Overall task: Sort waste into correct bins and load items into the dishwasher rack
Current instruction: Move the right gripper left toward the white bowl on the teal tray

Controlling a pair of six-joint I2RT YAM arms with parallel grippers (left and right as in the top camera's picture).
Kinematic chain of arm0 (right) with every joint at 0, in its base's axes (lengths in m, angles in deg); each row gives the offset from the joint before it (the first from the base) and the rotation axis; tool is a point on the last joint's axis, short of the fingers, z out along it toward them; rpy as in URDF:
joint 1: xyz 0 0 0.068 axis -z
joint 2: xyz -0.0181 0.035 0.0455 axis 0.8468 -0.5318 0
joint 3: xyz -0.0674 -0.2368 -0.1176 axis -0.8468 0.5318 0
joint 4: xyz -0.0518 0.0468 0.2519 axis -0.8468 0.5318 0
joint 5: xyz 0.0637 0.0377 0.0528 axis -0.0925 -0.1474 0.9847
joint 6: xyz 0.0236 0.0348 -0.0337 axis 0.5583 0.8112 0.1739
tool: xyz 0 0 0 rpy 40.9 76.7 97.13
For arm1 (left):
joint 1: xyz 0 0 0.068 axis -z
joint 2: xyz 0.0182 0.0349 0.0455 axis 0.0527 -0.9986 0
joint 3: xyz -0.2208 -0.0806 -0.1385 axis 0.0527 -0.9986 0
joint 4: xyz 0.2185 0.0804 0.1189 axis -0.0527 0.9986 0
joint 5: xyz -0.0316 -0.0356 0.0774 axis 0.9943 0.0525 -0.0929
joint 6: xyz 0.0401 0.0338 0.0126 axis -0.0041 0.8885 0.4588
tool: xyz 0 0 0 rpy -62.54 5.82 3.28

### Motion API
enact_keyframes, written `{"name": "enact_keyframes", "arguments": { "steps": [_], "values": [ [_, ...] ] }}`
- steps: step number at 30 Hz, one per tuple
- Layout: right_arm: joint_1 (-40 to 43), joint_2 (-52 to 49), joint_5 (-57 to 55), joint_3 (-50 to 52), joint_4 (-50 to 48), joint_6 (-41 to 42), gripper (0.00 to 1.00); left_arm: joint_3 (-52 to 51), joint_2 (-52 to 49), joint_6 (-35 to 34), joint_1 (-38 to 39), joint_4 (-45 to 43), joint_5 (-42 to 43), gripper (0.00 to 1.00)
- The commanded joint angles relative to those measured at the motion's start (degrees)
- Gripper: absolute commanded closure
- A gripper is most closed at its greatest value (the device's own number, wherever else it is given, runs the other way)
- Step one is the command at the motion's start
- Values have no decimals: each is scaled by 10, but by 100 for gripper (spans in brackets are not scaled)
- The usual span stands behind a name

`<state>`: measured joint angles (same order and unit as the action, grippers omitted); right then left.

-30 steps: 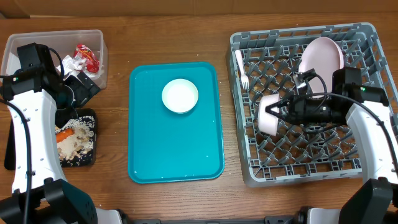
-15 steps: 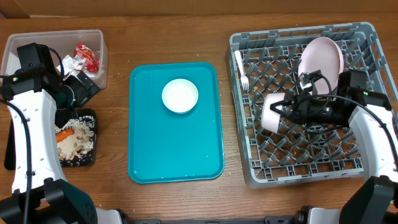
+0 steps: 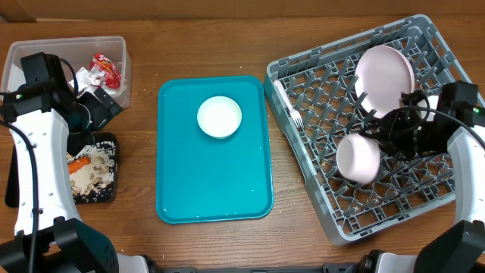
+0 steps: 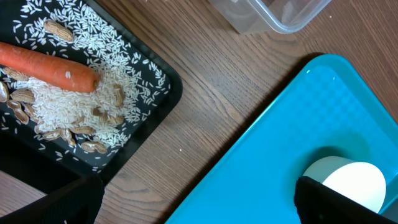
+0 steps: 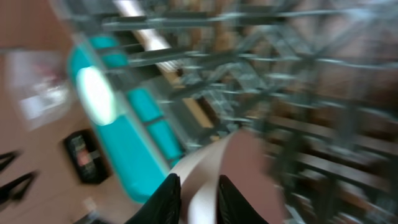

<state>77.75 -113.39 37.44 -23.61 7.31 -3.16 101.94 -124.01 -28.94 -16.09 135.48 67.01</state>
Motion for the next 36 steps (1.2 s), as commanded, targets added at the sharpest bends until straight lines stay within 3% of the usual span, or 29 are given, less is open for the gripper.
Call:
{"name": "enact_keyframes", "arguments": {
  "steps": [1,8,13,16,17,18,20,21,24,26,28,33,36],
  "values": [
    [4,5,-178,-37,27,73,78,9,5,-4,4,2,-2,0],
    [4,8,-301,-99,101,129,75,9,5,-4,4,2,-2,0],
    [-7,54,-284,-146,143,128,75,9,5,-4,4,2,-2,0],
    [-40,91,-195,-146,142,85,69,9,5,-4,4,2,-2,0],
    [-62,101,-145,-146,136,62,64,9,5,-4,4,2,-2,0],
    [-86,106,-112,-146,129,50,51,9,5,-4,4,2,-2,0],
    [-141,107,-81,-146,106,48,7,9,5,-4,4,2,-2,0],
    [-173,105,-79,-146,86,48,0,9,5,-4,4,2,-2,0],
    [-306,86,-80,-145,-2,54,0,9,5,-4,5,2,-2,0],
    [-442,37,-107,-145,-127,55,0,9,5,-4,4,2,-2,0],
    [-506,-9,-158,-146,-198,68,0,9,5,-4,4,2,-2,0],
    [-594,-150,-244,-146,-306,66,0,9,5,-4,4,2,-2,0],
    [-623,-224,-289,-146,-338,16,0,9,5,-4,4,2,-2,0]
  ]
}}
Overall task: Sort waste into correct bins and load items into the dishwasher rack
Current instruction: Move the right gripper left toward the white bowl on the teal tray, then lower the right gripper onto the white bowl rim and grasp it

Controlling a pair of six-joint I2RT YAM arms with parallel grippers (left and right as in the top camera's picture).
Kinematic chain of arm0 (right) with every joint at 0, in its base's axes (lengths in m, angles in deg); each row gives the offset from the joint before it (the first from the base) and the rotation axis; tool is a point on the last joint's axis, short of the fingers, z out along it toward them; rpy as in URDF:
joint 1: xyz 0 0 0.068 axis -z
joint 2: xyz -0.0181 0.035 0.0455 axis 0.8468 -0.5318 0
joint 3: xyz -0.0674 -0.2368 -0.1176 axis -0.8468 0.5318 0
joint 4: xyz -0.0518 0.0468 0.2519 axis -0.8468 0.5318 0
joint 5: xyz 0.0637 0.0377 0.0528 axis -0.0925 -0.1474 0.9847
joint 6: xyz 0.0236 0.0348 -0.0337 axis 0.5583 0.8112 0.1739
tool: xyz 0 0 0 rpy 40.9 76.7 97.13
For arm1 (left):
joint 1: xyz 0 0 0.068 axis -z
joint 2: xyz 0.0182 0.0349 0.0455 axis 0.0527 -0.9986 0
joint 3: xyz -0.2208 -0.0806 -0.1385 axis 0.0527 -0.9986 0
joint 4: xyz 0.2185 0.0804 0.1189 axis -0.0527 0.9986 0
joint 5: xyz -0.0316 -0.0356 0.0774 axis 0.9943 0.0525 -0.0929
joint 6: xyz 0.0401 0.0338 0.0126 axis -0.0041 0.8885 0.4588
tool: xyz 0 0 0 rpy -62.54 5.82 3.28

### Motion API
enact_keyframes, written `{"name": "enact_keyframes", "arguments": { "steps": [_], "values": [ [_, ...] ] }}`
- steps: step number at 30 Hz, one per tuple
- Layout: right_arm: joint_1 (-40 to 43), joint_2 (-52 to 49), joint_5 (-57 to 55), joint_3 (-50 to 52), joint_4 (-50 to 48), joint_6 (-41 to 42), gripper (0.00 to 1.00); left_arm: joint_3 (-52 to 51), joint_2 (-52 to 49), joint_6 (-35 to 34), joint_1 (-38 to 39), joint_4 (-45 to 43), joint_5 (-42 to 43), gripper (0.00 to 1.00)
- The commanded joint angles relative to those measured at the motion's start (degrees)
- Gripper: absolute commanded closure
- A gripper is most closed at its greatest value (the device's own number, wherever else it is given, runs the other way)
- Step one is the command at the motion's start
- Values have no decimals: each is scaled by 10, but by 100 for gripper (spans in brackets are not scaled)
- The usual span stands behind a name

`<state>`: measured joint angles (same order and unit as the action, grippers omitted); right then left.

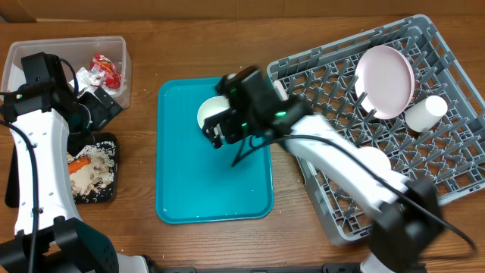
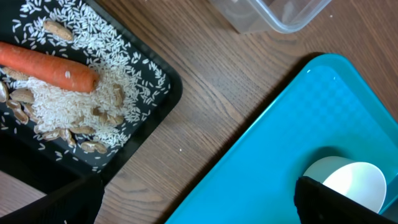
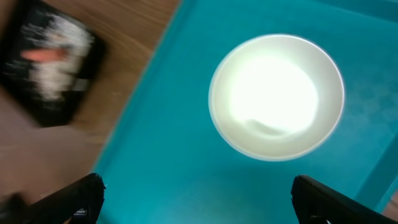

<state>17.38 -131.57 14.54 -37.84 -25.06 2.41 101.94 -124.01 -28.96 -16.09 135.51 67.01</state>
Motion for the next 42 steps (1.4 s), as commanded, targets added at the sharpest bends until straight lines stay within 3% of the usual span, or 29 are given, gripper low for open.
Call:
{"name": "enact_keyframes", "arguments": {
  "steps": [1,5,14,16,24,32,37,39,41,42],
  "values": [
    [-29,-61,-75,-3,-24,-59,0,9,5,-3,4,2,-2,0],
    [-52,-101,-162,-3,-41,-90,1,9,5,-3,4,1,-2,0],
    [-51,-141,-166,-3,-81,-109,8,9,5,-3,4,2,-2,0],
    [-51,-145,-165,-3,-82,-109,14,9,5,-3,4,1,-2,0],
    [-52,-145,-155,-3,-57,-106,55,9,5,-3,4,1,-2,0],
    [-52,-144,-137,-71,10,-60,68,9,5,-3,4,2,-2,0],
    [-51,-144,-81,-140,64,-45,87,9,5,-3,4,2,-2,0],
    [-51,-144,-65,-146,71,-45,86,9,5,-3,4,2,-2,0],
    [-50,-144,-72,-145,80,-46,69,9,5,-3,4,2,-2,0],
    [-50,-145,-82,-145,86,-46,68,9,5,-3,4,1,-2,0]
  ]
}}
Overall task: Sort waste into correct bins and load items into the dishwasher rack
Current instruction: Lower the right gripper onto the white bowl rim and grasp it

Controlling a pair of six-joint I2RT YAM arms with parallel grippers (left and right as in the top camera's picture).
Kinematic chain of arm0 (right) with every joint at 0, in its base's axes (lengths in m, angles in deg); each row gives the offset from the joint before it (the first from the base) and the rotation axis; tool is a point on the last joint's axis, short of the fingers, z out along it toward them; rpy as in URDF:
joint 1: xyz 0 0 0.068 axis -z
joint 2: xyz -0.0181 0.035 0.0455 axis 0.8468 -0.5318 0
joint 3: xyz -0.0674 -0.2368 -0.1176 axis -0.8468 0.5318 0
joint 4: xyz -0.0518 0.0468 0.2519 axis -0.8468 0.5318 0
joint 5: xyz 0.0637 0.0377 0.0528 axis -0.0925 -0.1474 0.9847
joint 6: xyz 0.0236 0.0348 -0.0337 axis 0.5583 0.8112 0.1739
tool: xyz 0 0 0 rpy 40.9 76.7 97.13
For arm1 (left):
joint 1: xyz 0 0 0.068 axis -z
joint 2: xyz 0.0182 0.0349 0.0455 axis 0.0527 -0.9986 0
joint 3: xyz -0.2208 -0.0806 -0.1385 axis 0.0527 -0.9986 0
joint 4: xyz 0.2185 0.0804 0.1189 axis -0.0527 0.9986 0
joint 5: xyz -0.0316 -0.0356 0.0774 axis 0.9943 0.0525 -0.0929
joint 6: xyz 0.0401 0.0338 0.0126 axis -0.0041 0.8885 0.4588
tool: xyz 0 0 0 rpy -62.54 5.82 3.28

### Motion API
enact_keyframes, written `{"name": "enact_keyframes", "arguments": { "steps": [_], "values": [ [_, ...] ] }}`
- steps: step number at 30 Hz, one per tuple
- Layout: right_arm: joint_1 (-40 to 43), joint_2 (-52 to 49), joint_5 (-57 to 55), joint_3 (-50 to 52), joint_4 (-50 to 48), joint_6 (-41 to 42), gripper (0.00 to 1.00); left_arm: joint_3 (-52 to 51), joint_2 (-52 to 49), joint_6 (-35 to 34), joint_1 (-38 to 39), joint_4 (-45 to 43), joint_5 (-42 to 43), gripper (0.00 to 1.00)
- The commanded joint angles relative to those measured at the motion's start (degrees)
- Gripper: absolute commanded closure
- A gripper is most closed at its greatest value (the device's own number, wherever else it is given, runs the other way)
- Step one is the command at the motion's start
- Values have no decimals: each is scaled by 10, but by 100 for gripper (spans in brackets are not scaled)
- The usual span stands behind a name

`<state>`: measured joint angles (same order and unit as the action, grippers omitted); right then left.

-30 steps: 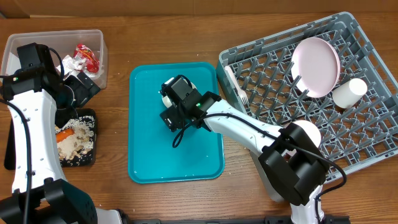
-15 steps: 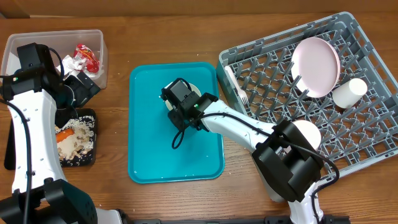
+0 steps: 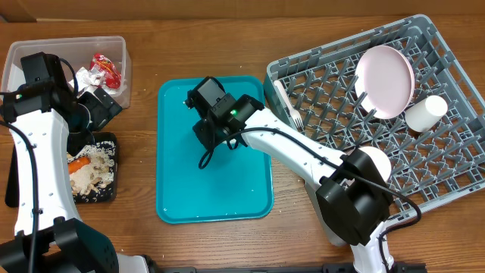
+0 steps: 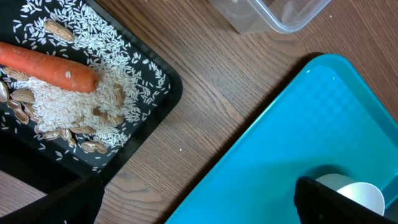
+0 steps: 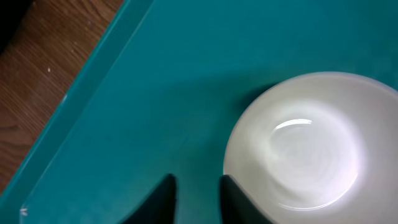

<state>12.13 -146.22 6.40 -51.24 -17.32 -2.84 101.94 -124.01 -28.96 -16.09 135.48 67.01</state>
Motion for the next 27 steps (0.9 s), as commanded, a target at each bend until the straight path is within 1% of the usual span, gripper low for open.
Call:
{"name": "enact_keyframes", "arguments": {
  "steps": [1,6,9,17,18,19,21,27],
  "values": [
    [2,2,-8,-7,10,5,67,9,5,-3,4,2,-2,0],
    [2,0,-9,35,-4,5,67,9,5,-3,4,2,-2,0],
    [2,0,-9,74,-37,5,67,9,5,-3,4,2,-2,0],
    [2,0,-9,83,-45,5,67,9,5,-3,4,2,-2,0],
    [2,-1,-9,83,-45,5,68,9,5,-4,4,2,-2,0],
    [2,-1,-9,83,-45,5,73,9,5,-3,4,2,-2,0],
    [2,-1,-9,83,-45,5,78,9,5,-3,4,2,-2,0],
    [2,-4,-9,83,-45,5,76,9,5,-3,4,2,-2,0]
  ]
}}
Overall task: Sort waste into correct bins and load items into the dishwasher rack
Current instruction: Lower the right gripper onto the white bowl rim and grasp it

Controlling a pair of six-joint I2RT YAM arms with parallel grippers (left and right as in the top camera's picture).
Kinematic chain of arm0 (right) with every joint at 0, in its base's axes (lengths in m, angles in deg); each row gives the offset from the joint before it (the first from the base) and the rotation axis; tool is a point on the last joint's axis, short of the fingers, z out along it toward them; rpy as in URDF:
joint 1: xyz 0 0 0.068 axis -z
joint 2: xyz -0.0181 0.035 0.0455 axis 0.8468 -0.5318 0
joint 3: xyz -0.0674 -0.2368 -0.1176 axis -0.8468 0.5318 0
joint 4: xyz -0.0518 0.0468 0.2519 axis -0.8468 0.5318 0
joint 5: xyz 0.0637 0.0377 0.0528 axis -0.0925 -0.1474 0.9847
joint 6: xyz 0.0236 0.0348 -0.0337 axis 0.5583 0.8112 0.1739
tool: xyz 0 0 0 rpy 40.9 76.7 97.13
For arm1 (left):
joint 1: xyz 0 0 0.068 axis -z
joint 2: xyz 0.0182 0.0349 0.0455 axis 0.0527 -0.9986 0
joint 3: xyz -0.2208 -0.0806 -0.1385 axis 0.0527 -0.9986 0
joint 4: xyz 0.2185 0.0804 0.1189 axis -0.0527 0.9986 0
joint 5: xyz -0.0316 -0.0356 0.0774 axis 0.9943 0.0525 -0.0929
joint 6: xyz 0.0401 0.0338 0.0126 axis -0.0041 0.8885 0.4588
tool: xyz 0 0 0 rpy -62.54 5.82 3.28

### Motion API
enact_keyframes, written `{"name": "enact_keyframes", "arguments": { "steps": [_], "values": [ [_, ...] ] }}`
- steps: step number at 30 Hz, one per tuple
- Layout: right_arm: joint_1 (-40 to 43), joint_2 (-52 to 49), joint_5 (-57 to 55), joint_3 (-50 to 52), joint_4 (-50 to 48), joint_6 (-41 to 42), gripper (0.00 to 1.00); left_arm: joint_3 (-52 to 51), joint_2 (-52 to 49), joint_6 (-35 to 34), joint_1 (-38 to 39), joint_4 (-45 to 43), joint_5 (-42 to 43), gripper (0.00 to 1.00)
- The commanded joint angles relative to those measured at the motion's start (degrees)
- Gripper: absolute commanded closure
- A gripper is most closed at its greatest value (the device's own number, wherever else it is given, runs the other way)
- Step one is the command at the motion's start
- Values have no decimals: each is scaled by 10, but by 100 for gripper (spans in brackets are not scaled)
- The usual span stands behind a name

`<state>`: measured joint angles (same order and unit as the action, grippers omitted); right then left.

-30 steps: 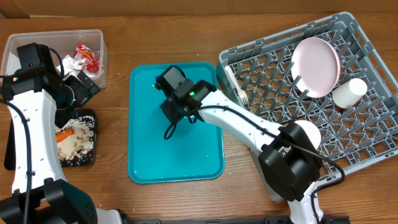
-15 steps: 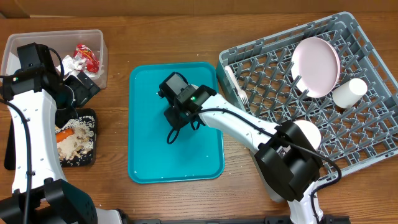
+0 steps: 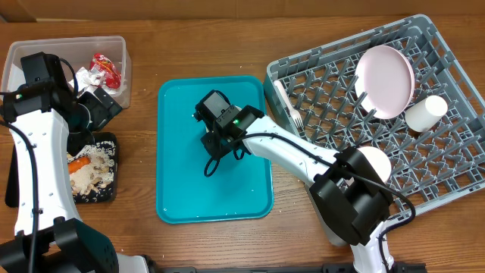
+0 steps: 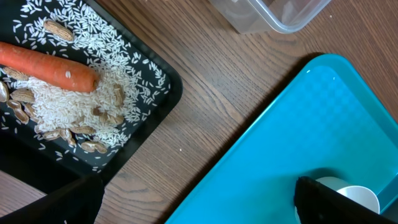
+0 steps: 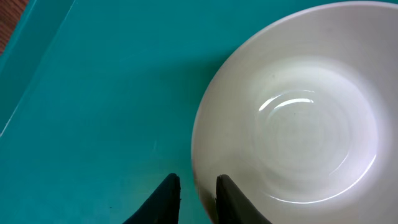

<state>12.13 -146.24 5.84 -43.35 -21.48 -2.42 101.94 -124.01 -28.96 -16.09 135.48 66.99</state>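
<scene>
A white bowl point(image 5: 292, 118) sits on the teal tray point(image 3: 182, 189). My right gripper point(image 5: 194, 180) straddles its left rim, one finger outside and one inside, shut on it. In the overhead view the right gripper point(image 3: 214, 129) hides the bowl. A sliver of the bowl point(image 4: 351, 194) shows in the left wrist view. My left gripper point(image 4: 199, 211) hangs open over the wood between the black tray point(image 4: 155, 87) and the teal tray, holding nothing. The grey dishwasher rack point(image 3: 326, 91) holds a pink plate point(image 3: 386, 72), a white cup point(image 3: 426, 112) and a pink cup point(image 3: 373, 161).
The black tray carries a carrot point(image 4: 50, 68), rice and peanuts. A clear bin point(image 3: 114, 45) with wrappers stands at the back left. A white fork point(image 3: 292, 110) lies along the rack's left side. The right arm stretches across the tray from the rack side.
The right gripper has come closer to the bowl and shifted slightly toward the front of the tray; its fingers now sit on either side of the rim. The left arm has not moved.
The right gripper was first shut on the pink cup over the rack, with the bowl alone on the tray. Then the cup lay in the rack and the gripper hung wide open above the bowl. Its fingers then narrowed at the bowl's edge, and now clasp the rim.
</scene>
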Motion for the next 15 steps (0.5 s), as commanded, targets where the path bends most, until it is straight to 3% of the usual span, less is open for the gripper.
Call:
{"name": "enact_keyframes", "arguments": {
  "steps": [1,5,12,15],
  "values": [
    [2,-7,-4,4,-3,0,76,9,5,-3,4,2,-2,0],
    [2,-19,-4,4,-4,0,77,9,5,-3,4,2,-2,0],
    [2,-16,-3,-25,14,3,95,9,5,-3,4,2,-2,0],
    [8,1,0,-71,50,34,96,9,5,-3,4,2,-1,0]
  ]
}}
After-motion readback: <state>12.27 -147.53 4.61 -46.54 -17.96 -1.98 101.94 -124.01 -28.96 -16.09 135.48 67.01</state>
